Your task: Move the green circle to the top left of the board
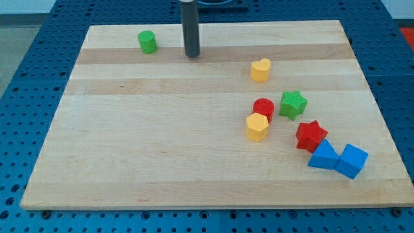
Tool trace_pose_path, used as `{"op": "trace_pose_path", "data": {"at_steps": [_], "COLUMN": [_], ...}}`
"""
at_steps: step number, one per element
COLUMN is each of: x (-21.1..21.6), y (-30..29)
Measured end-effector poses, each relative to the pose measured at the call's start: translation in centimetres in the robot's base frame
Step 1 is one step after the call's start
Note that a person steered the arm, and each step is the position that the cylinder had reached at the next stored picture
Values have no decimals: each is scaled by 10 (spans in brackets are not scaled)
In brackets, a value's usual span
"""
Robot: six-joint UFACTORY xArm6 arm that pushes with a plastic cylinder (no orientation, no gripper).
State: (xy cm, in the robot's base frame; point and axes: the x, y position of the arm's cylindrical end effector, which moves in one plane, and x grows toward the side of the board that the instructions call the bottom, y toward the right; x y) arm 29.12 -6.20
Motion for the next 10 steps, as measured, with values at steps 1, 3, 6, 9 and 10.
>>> {"op": "trace_pose_path", "data": {"at_steps": [1, 3, 6, 9, 10], "x": [-1, -3, -25, -25, -25], "y": [-23, -37, -45, -96, -115]}}
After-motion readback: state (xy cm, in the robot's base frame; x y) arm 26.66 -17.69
